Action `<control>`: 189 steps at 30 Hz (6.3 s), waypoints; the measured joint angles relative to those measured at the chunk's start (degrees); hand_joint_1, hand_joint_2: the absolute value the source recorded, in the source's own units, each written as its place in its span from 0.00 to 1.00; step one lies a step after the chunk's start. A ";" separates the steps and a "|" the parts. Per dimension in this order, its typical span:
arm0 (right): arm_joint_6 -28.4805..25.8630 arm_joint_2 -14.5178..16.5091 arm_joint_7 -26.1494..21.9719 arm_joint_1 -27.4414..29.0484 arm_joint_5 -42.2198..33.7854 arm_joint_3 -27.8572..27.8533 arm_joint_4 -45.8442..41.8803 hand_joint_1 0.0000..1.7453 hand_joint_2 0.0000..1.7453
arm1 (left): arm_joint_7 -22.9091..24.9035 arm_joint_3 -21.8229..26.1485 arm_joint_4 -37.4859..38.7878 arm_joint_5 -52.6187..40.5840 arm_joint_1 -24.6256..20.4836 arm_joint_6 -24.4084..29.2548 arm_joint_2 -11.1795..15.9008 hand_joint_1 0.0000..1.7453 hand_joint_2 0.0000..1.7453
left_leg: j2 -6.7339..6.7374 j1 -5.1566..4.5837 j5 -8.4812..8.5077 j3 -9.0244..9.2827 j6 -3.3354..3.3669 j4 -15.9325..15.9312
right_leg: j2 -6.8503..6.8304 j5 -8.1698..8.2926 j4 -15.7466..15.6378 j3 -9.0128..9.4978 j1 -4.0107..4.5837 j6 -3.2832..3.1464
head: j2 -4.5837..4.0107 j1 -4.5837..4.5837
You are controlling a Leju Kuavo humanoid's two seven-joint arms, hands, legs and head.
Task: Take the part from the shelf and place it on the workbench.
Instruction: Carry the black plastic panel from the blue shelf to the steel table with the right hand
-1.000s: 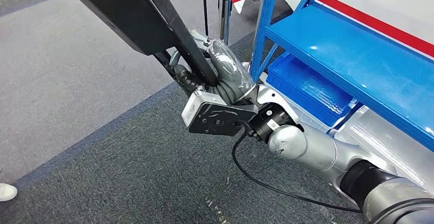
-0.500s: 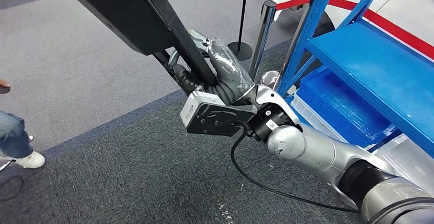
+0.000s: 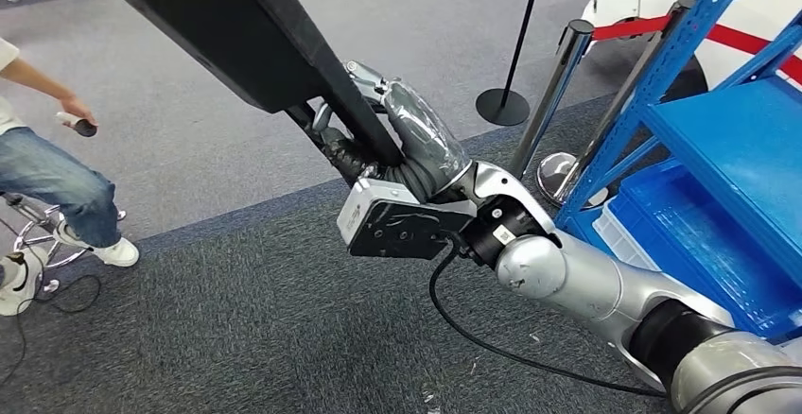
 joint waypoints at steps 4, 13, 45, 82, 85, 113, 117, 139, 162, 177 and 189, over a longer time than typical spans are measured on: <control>0.36 0.27 -1.10 -0.47 -0.86 0.00 0.45 1.00 1.00 | 2.54 0.00 0.01 2.14 -0.28 -4.04 -0.07 0.00 1.00 | 5.75 0.32 -4.98 -6.28 -1.18 11.68 | -3.42 -0.38 -0.65 1.00 0.28 -0.87 | -0.01 -0.07; 1.12 0.99 -3.28 -0.87 -2.25 0.01 1.51 1.00 1.00 | 6.19 1.41 0.02 8.94 -0.12 -9.98 -0.22 0.00 1.00 | 9.34 -0.91 1.84 -0.37 0.81 -1.50 | -9.54 -2.66 -0.93 3.50 1.03 0.67 | 0.00 0.03; -0.95 1.51 -2.53 -0.96 -3.21 -0.11 3.06 1.00 1.00 | 2.85 1.47 0.20 6.13 -0.14 -3.85 0.58 0.00 1.00 | 8.15 -0.28 1.86 -0.06 1.03 -1.77 | -8.32 -3.44 -1.00 4.20 0.54 1.58 | 0.00 0.02; -2.02 0.05 -3.73 0.54 -5.53 -1.96 2.61 1.00 1.00 | 3.50 -0.17 0.25 5.33 -0.54 -3.88 0.98 0.00 1.00 | 3.84 0.20 1.39 0.87 2.37 -2.35 | -1.97 -8.42 14.33 -4.81 0.67 1.80 | -0.01 0.22; -2.02 0.03 -3.80 0.69 -5.60 -2.09 2.61 1.00 1.00 | 3.47 -0.27 0.25 5.36 -0.47 -3.79 1.02 0.00 1.00 | 1.37 0.21 1.15 1.21 2.15 -2.14 | -0.35 -2.11 5.89 -2.26 0.51 1.41 | 0.01 0.22; -2.63 -1.56 -2.80 1.18 -8.37 -5.63 2.85 1.00 1.00 | 2.66 -1.32 0.27 6.22 -0.56 -2.98 1.57 0.00 1.00 | 3.38 0.52 1.24 0.61 2.01 -2.25 | -1.86 -7.84 13.94 -4.99 0.64 1.87 | 0.00 0.25; -3.55 -2.49 1.02 1.05 -7.29 -6.59 3.32 1.00 1.00 | 2.32 -1.40 0.27 6.67 -0.46 -2.89 1.57 0.00 1.00 | 1.04 0.40 0.89 0.70 1.63 -1.74 | -0.55 -0.39 1.21 -0.58 0.52 1.39 | 0.00 0.26; 16.95 -11.44 22.42 -2.31 30.88 -9.32 9.51 1.00 1.00 | -1.47 -1.66 0.27 8.36 -0.63 -3.70 1.58 0.00 1.00 | 6.21 0.58 0.99 1.02 1.31 -2.65 | -2.62 -3.25 1.81 0.40 0.29 1.95 | 0.00 0.19; 24.14 -12.48 19.91 -1.47 37.39 -8.21 10.57 1.00 1.00 | -2.99 -3.51 0.27 6.56 -0.85 -3.87 1.59 0.00 1.00 | 6.23 -0.07 1.34 -2.46 0.31 2.39 | -2.07 -1.65 -1.52 3.08 0.79 -0.60 | -0.01 0.18; 25.97 -12.10 16.57 -1.06 37.64 -4.68 10.79 1.00 1.00 | -3.03 -4.49 0.26 6.69 -0.91 -4.10 1.89 0.00 1.00 | 5.43 0.01 -1.19 4.30 2.09 -3.40 | -1.89 0.10 3.83 -3.37 -0.07 2.53 | -0.01 0.25; 29.26 -11.13 11.49 -2.30 37.81 -0.63 11.09 1.00 1.00 | -2.68 -5.85 0.25 6.97 -1.12 -4.02 2.06 0.00 1.00 | 6.05 0.29 -6.82 -5.84 -0.69 13.52 | -1.99 -0.56 -1.51 1.78 0.65 -1.20 | 0.00 0.36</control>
